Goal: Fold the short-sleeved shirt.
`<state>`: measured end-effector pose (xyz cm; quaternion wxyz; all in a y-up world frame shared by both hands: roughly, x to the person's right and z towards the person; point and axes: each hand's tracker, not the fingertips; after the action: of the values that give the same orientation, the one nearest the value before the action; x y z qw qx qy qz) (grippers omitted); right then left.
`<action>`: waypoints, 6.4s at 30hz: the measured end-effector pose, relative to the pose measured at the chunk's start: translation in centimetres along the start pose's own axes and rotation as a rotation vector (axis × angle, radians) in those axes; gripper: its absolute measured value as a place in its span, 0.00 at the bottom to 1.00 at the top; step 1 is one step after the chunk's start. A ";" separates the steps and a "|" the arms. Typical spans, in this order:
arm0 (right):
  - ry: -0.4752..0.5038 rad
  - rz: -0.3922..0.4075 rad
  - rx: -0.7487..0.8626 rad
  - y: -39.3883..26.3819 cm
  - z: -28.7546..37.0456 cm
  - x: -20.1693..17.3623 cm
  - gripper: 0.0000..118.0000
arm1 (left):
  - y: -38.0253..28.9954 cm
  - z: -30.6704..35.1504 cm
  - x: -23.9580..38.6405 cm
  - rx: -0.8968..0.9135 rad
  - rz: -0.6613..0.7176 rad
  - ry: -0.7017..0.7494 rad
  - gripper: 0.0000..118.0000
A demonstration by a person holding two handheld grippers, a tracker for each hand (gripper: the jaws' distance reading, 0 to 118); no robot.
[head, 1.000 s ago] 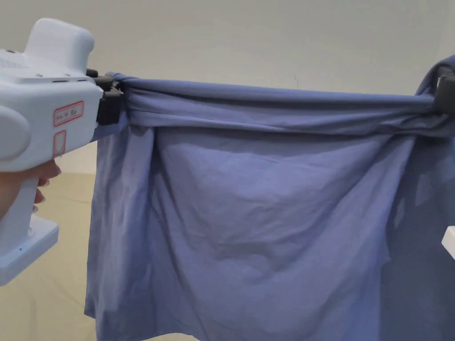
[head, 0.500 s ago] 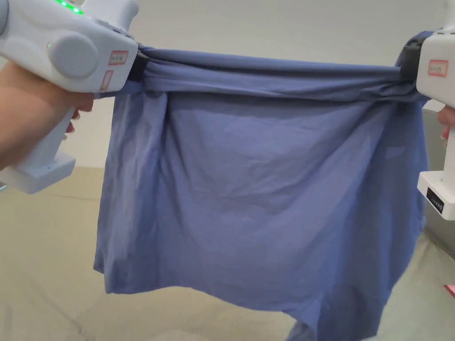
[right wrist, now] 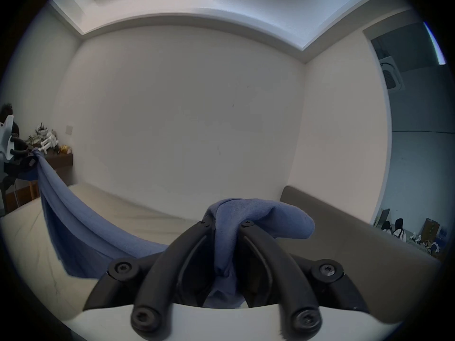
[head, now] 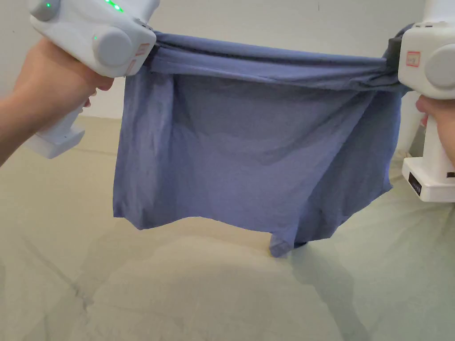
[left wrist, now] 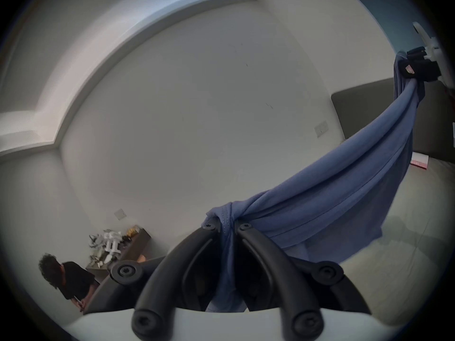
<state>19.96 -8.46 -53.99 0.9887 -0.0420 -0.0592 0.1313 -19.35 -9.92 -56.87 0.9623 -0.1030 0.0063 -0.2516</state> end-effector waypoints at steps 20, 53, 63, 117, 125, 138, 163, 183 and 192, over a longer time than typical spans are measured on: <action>0.296 -0.071 -0.796 -36.4 16.6 -6.3 0.13 | -35.4 14.7 18.9 -0.560 -0.146 -0.303 0.07; 0.263 -0.204 -0.506 -25.8 30.5 -0.2 0.94 | -29.2 30.9 13.4 -0.387 0.340 -0.215 0.94; 0.253 -0.089 0.007 -11.6 34.3 -4.3 0.65 | -14.0 35.3 10.4 0.170 0.385 0.050 0.42; 0.201 0.098 -0.576 -32.1 5.5 -2.1 0.08 | -35.3 -7.2 14.6 -0.608 0.280 -0.226 0.00; 0.354 -0.039 -0.832 -37.0 -7.7 -0.8 1.00 | -30.2 2.3 10.7 -0.441 0.289 -0.161 0.00; 0.390 0.056 -0.983 -42.2 -9.0 -6.3 0.66 | -30.9 6.3 10.7 -0.473 0.232 -0.159 0.00; 0.209 -0.089 -0.244 -10.7 16.4 8.5 0.03 | -14.3 22.4 -0.2 -0.036 0.284 0.094 0.00; 0.090 -0.051 0.169 5.8 31.4 13.8 0.03 | -1.1 36.3 -9.8 0.250 0.307 0.201 0.00; 0.018 -0.020 0.208 9.4 28.1 14.3 0.03 | 4.1 33.3 -12.5 0.260 0.329 0.161 0.00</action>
<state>27.70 6.30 -25.60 0.9895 0.0601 -0.0366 0.1266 -26.17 6.17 -25.60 0.9920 0.0449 0.0675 -0.0972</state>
